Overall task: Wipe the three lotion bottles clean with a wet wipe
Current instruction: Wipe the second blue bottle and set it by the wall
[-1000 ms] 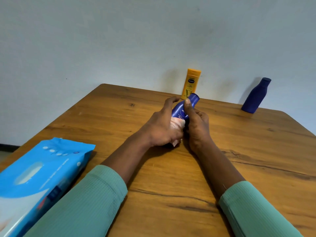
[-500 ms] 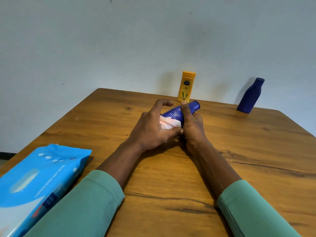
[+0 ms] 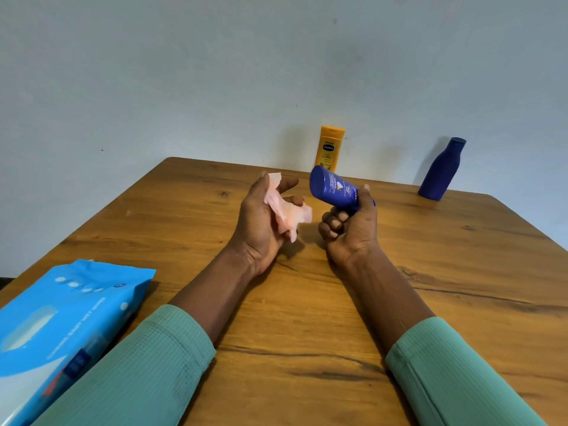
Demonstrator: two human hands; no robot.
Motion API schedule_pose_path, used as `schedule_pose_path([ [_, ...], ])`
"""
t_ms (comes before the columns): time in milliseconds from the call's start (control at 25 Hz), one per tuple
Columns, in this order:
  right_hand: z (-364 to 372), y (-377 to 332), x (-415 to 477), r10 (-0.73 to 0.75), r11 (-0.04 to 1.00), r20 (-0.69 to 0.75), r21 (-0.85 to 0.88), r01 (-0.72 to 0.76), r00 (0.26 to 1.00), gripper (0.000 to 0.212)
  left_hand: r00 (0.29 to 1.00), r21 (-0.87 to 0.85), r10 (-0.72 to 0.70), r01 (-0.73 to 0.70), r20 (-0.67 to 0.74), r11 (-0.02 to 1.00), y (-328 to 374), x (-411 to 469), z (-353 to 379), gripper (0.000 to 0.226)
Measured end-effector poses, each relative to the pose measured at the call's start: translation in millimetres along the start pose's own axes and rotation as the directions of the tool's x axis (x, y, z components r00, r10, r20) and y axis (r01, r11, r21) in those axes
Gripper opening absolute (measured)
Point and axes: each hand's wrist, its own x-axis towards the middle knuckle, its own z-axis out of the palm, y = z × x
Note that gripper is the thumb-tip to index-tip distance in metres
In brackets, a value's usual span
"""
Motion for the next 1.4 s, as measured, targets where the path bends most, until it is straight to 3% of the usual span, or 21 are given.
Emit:
schedule_pose_path([
  [120, 3.4, 2.3, -0.8, -0.004, 0.999, -0.021, -0.047, 0.003, 1.000, 0.051, 0.999, -0.103, -0.030, 0.035, 0.044, 0.994, 1.2, -1.9, 3.0, 0.049],
  [360, 3.2, 8.8, -0.9, 0.027, 0.963, 0.055, -0.269, -0.012, 0.998, 0.052, 0.999, -0.017, -0.014, 0.015, 0.037, 1.000, 0.3, -8.7, 6.9, 0.029],
  [520, 4.9, 10.0, -3.9, 0.065, 0.921, 0.132, -0.388, -0.009, 0.989, 0.056, 0.993, 0.099, 0.094, -0.088, -0.064, 0.991, -2.2, -1.0, 1.3, 0.046],
  [680, 8.9, 16.1, -10.3, 0.086, 0.894, 0.177, -0.449, 0.003, 0.980, 0.053, 0.982, 0.008, 0.130, -0.130, -0.137, 0.991, -0.7, 0.9, -3.0, 0.056],
  [760, 12.2, 21.5, -10.1, 0.057, 0.924, 0.122, -0.383, -0.006, 0.991, 0.052, 0.988, 0.015, 0.110, -0.109, -0.104, 0.994, -3.6, -2.3, 3.4, 0.052],
  [880, 12.1, 22.4, -4.2, 0.063, 0.996, 0.037, -0.070, -0.060, 0.997, 0.056, 0.993, 0.079, 0.111, -0.113, 0.027, 0.990, -14.8, -7.1, 16.0, 0.035],
  [960, 9.8, 19.1, -3.5, 0.094, 0.995, 0.046, 0.038, -0.095, 0.995, 0.057, 0.990, 0.070, 0.104, -0.111, 0.100, 0.991, -15.4, -12.1, 20.3, 0.027],
  [1040, 6.5, 19.2, -3.9, 0.094, 0.996, 0.058, 0.001, -0.095, 0.994, 0.055, 0.991, 0.023, 0.108, -0.110, 0.075, 0.994, -11.5, -12.9, 18.8, 0.023],
  [1200, 8.4, 18.0, -11.7, 0.052, 0.976, 0.115, -0.217, -0.026, 0.992, 0.047, 0.970, 0.049, 0.180, -0.175, -0.162, 0.983, -2.1, -5.7, 6.5, 0.021],
  [1280, 7.5, 19.7, -9.1, 0.022, 0.974, 0.096, -0.227, 0.000, 0.995, 0.049, 0.982, 0.040, 0.140, -0.136, -0.128, 0.990, -1.4, -9.1, 8.5, 0.020],
  [1400, 0.8, 20.5, -2.0, 0.097, 0.995, 0.070, -0.028, -0.095, 0.993, 0.056, 0.996, 0.006, 0.049, -0.049, 0.080, 0.999, -7.0, -18.6, 17.6, 0.038],
])
